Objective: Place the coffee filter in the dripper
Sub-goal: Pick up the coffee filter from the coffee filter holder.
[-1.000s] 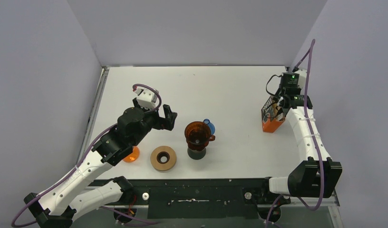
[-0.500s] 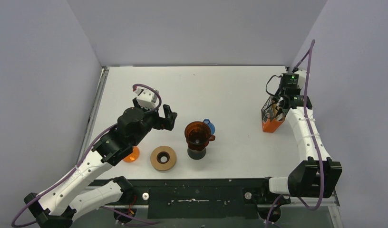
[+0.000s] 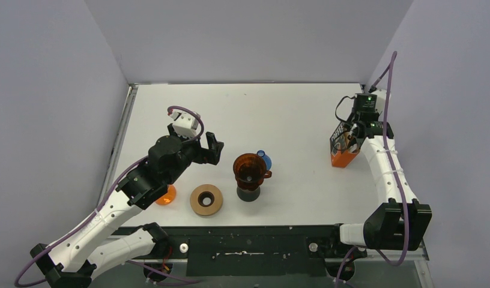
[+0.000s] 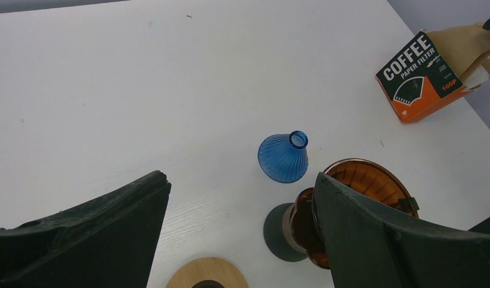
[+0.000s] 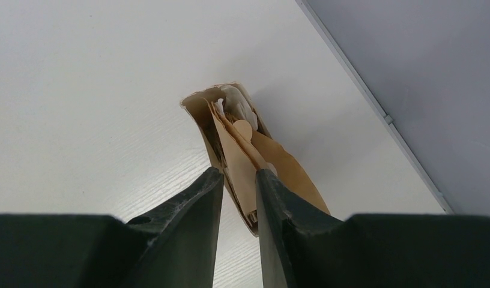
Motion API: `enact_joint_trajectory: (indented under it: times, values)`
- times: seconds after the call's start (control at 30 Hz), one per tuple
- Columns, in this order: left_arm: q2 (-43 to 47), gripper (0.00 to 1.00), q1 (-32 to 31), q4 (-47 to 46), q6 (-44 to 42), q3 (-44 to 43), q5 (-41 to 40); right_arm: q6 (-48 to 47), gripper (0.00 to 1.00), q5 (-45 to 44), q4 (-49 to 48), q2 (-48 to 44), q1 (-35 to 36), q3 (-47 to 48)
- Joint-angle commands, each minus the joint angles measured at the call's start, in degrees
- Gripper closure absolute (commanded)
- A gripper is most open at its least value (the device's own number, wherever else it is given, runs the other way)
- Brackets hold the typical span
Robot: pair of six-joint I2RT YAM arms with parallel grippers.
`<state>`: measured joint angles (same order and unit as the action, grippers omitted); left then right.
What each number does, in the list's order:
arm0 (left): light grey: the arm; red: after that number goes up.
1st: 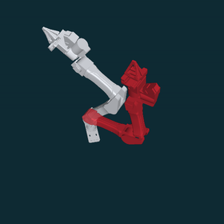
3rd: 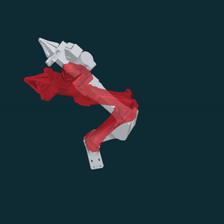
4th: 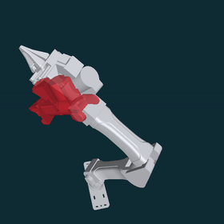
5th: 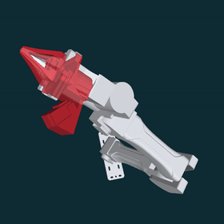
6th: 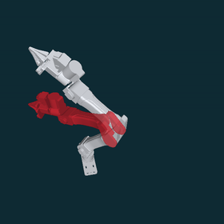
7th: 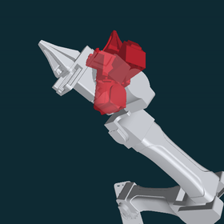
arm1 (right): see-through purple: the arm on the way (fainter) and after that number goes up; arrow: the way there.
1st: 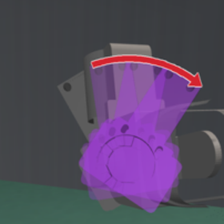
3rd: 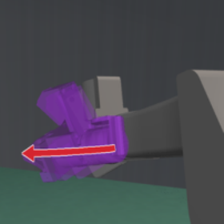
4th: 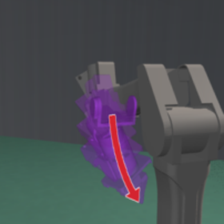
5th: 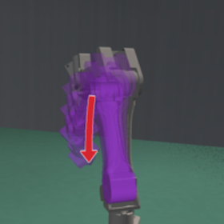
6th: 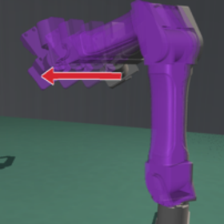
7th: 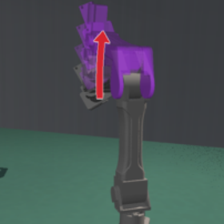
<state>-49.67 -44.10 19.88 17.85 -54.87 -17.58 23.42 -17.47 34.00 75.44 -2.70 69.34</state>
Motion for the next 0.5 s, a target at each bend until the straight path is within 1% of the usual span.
enact_joint_trajectory:
  times: [0.0, 0.47]
  values:
    - [1.00, 0.12, 0.04, -2.74, 0.33, -0.21, -0.18, 0.53, 0.72, -2.02, -2.12, -2.31, -0.47, -0.60]
    - [1.18, 0.11, 0.06, -2.69, 0.35, -0.17, -0.08, 0.75, 0.72, -1.14, -2.72, -2.04, -0.47, -3.47]
